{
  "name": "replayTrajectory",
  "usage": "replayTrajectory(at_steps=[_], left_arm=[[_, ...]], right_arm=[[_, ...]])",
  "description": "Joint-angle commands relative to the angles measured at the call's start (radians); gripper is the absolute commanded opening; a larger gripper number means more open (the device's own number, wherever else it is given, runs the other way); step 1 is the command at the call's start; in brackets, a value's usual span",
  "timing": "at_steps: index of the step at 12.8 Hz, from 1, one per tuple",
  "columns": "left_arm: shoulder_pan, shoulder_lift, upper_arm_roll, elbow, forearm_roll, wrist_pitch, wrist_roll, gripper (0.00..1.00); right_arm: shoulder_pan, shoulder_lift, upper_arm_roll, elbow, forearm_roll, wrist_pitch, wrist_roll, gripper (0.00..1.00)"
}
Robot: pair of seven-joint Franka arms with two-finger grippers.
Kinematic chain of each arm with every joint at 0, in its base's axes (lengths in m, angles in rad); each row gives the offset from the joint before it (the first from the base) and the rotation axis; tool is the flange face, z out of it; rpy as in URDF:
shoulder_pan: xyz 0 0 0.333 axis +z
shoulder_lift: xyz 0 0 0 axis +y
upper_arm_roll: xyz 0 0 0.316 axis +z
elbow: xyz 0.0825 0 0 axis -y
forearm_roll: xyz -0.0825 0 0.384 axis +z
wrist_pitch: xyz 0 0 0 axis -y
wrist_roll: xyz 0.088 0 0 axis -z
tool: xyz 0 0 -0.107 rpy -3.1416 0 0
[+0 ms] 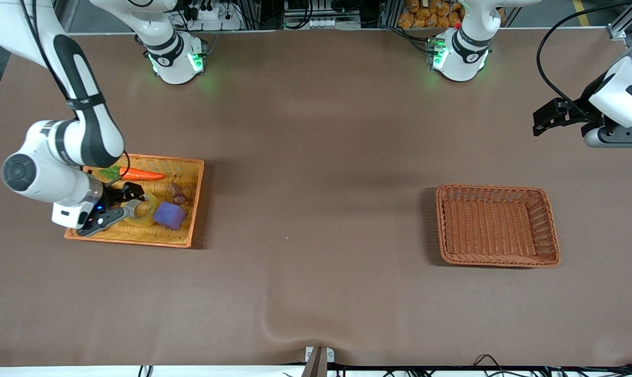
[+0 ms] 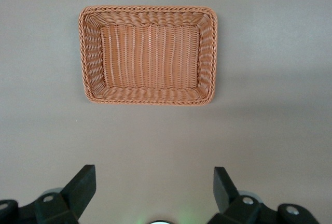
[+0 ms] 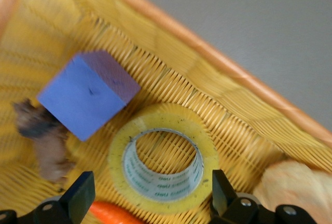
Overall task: Transfer tape with both arms
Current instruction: 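Reach the right gripper into the yellow tray and grasp the tape roll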
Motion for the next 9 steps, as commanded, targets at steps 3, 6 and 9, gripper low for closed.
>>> replayTrajectory(at_steps=[3,6,9], left_arm=[[0.007,0.001,-0.002,-0.007,-0.002,-0.003,0.014,1.00],[0.013,0.001,0.006,-0.026,-0.012,-0.017,0.008,1.00],[0.029,-0.006,0.001,-0.060,-0.013,-0.023,0.005,1.00]], right_arm=[[-0.011,0.033,0.005,-0.150,0.013,0.207,-0.125,1.00],[-0.010,0.037,0.005,-0.147,0.013,0.195,-0.133,0.71],[0.010,0.021,0.005,-0.131,0.013,0.137,-0.122,0.33]])
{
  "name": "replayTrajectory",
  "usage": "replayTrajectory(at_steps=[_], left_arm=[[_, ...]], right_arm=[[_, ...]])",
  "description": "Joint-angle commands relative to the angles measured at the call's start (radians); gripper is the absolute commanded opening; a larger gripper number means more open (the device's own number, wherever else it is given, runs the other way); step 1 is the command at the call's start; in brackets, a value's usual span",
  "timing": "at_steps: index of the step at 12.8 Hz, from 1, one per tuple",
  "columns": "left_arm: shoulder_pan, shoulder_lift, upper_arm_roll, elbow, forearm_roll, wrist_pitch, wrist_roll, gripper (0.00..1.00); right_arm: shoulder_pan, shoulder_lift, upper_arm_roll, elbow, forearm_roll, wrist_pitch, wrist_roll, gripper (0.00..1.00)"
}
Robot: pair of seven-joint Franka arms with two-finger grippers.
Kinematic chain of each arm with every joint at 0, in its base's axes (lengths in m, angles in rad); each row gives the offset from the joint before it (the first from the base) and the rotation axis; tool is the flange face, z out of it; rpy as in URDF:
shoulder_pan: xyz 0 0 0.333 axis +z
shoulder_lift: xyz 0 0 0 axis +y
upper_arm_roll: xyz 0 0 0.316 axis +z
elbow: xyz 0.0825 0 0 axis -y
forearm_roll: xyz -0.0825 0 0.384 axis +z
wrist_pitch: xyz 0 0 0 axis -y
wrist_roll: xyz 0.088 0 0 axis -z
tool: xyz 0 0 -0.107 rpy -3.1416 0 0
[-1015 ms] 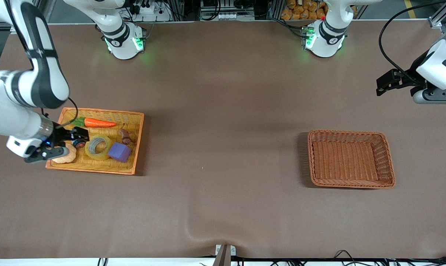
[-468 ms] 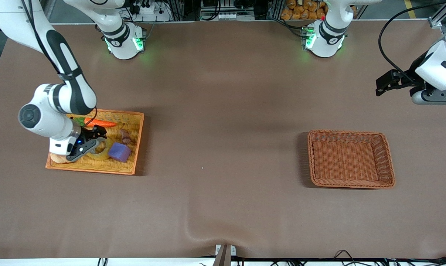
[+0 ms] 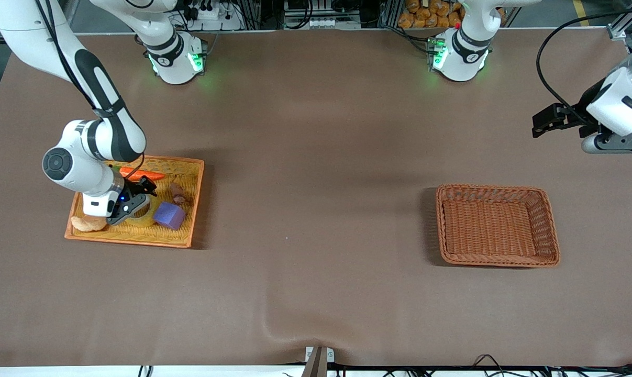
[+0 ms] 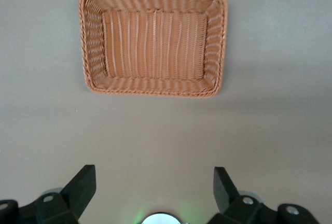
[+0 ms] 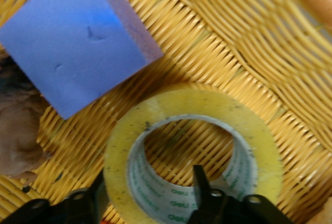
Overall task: Transfer tape with both arms
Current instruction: 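Reach the right gripper into the yellow tray and grasp the tape roll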
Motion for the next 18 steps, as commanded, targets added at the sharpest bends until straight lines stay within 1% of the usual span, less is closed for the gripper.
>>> replayTrajectory(at_steps=[1,2,3,5,7,8,10,11,12,13,15,16,18], left_arm=[[0.009,-0.014,-0.005,-0.022,-0.013,-0.010,0.005,1.00],[0.009,-0.016,-0.005,-0.025,-0.013,-0.010,0.005,1.00],[0.010,-0.019,-0.005,-0.036,-0.013,-0.010,0.005,1.00],[0.009,-0.037,-0.006,-0.067,-0.011,-0.001,0.000,1.00],[0.010,-0.074,-0.006,-0.128,-0.011,0.037,-0.001,1.00],[0.012,-0.094,-0.006,-0.163,-0.011,0.060,-0.001,1.00],[0.018,-0.147,-0.006,-0.252,-0.006,0.112,-0.001,1.00],[0.024,-0.181,-0.006,-0.304,-0.006,0.153,0.000,1.00],[0.025,-0.198,-0.006,-0.335,-0.005,0.180,0.005,1.00],[0.027,-0.200,-0.006,-0.341,-0.005,0.184,0.009,1.00],[0.032,-0.198,-0.006,-0.344,-0.002,0.185,0.011,1.00],[0.032,-0.185,-0.005,-0.329,-0.005,0.185,0.009,1.00],[0.033,-0.119,0.003,-0.253,-0.009,0.177,-0.001,1.00]], right_arm=[[0.010,-0.014,0.001,0.022,0.013,-0.060,-0.014,0.15],[0.010,-0.014,0.001,0.033,0.013,-0.074,-0.013,0.00],[0.012,-0.018,0.001,0.039,0.013,-0.091,-0.002,0.00],[0.026,-0.043,0.001,0.088,0.013,-0.192,0.021,0.00],[0.030,-0.067,0.000,0.196,0.008,-0.338,0.021,0.00],[0.036,-0.070,0.001,0.277,0.008,-0.428,0.023,0.00],[0.082,-0.069,0.003,0.406,0.008,-0.548,0.069,0.00],[0.117,-0.070,0.003,0.452,0.014,-0.589,0.096,0.00],[0.162,-0.069,0.004,0.505,0.016,-0.635,0.168,0.00],[0.229,-0.063,0.006,0.552,0.016,-0.663,0.275,0.00],[0.373,-0.038,0.004,0.629,0.018,-0.663,0.488,0.00],[0.445,-0.003,0.006,0.672,0.016,-0.660,0.620,0.00],[0.567,0.084,0.006,0.759,0.011,-0.656,0.842,0.00]])
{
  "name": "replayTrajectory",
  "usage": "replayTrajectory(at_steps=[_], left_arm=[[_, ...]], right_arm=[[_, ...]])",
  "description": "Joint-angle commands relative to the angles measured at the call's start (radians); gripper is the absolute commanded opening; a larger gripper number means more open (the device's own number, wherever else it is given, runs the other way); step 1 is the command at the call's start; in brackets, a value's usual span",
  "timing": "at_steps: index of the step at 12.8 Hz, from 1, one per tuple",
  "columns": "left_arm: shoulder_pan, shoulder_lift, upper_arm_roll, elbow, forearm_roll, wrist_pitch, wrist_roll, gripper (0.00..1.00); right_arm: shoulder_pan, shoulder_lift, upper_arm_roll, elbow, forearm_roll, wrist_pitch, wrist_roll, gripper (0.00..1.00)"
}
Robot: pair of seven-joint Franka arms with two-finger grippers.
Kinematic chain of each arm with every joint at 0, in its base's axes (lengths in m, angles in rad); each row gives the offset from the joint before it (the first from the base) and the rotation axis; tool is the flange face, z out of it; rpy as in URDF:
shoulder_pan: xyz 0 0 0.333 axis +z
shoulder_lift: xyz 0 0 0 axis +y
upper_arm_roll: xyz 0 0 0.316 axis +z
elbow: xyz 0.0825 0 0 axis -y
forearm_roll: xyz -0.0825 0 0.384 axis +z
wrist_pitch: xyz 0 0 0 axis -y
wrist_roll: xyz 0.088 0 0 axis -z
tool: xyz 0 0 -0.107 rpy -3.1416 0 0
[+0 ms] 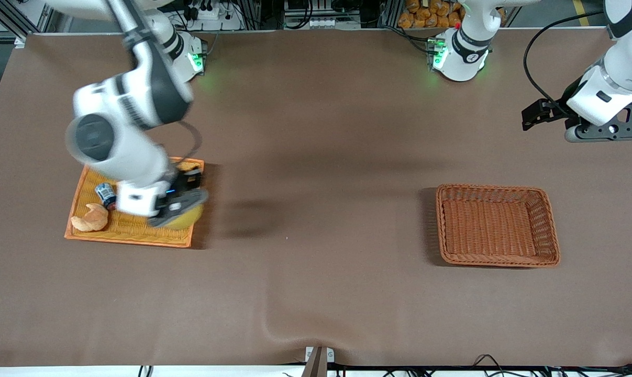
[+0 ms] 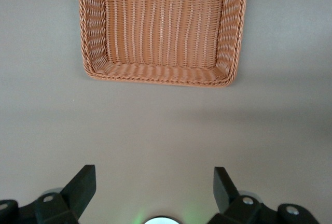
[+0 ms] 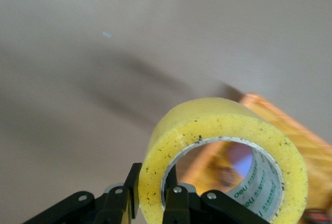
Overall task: Transfer tape with both arms
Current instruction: 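Carry the tape with the right gripper while the left gripper reaches toward it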
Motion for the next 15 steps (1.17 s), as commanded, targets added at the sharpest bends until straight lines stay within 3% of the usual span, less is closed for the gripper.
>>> replayTrajectory(at_steps=[1,3,6,9,11,12,13,14,15], left_arm=[[0.014,0.082,0.001,0.091,-0.006,0.001,-0.004,1.00],[0.005,0.159,-0.002,0.148,-0.005,0.001,-0.007,1.00],[0.002,0.264,-0.009,0.263,-0.058,0.001,-0.037,1.00],[0.000,0.296,-0.012,0.256,-0.151,0.041,-0.128,1.00],[-0.009,0.314,-0.012,0.246,-0.172,0.078,-0.134,1.00],[-0.027,0.322,-0.012,0.234,-0.172,0.101,-0.140,1.00],[-0.041,0.325,-0.012,0.222,-0.169,0.127,-0.148,1.00],[-0.062,0.327,-0.012,0.208,-0.161,0.151,-0.162,1.00],[-0.093,0.331,-0.010,0.197,-0.152,0.171,-0.189,1.00]], right_arm=[[0.130,0.173,-0.015,0.192,0.000,-0.019,0.241,0.00],[0.207,0.298,-0.015,0.289,0.003,0.037,0.416,0.00],[0.293,0.450,-0.015,0.332,0.066,0.267,0.538,0.00],[0.350,0.603,-0.015,0.453,0.069,0.292,0.599,0.00],[0.356,0.616,-0.017,0.457,0.068,0.280,0.612,0.00],[0.347,0.613,-0.019,0.457,0.065,0.248,0.610,0.09],[0.341,0.604,-0.025,0.463,0.062,0.206,0.607,0.65],[0.339,0.572,-0.029,0.463,0.054,0.180,0.604,1.00],[0.332,0.550,-0.035,0.463,0.054,0.166,0.604,1.00]])
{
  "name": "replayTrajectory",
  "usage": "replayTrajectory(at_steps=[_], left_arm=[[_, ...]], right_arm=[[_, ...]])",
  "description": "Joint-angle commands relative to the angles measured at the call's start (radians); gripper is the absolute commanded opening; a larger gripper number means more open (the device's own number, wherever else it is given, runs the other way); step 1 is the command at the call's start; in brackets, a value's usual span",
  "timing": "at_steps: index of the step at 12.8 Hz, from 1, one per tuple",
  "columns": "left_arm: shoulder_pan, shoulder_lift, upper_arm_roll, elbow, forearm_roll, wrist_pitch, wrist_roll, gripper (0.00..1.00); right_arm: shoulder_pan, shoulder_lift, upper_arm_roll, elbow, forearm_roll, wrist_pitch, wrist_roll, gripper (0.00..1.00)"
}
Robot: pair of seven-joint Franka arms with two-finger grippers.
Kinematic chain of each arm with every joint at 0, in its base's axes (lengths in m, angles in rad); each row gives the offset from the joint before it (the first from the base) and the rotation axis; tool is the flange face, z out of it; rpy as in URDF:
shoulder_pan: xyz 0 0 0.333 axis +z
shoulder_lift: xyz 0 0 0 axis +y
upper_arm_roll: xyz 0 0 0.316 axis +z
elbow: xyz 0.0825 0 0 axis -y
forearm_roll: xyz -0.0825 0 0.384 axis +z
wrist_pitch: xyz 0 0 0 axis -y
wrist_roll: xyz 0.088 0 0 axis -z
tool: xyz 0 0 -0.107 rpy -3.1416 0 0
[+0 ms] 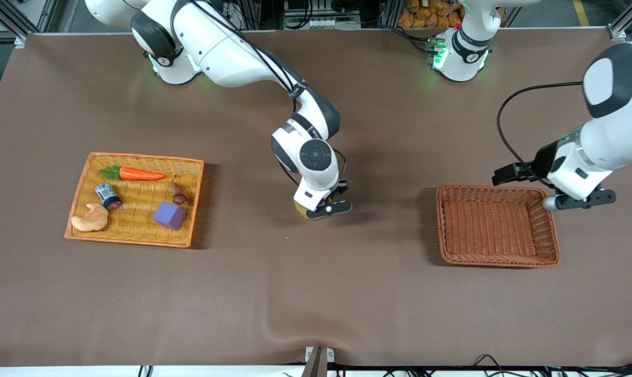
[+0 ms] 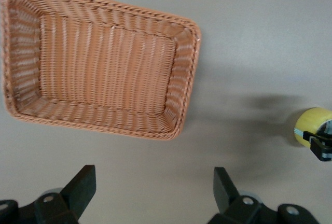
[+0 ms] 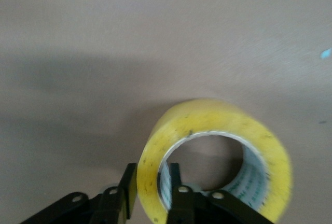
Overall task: Transfer tape with both arms
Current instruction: 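Carry the tape with the right gripper while the left gripper reaches toward it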
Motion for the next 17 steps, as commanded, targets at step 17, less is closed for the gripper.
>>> replayTrajectory(at_steps=[17], left_arm=[[-0.644,0.576,0.004,0.274,0.232,0.380,-0.857,1.00]], right_arm=[[-0.484,-0.771,-0.085,-0.443,-0.011,-0.296,-0.248,1.00]])
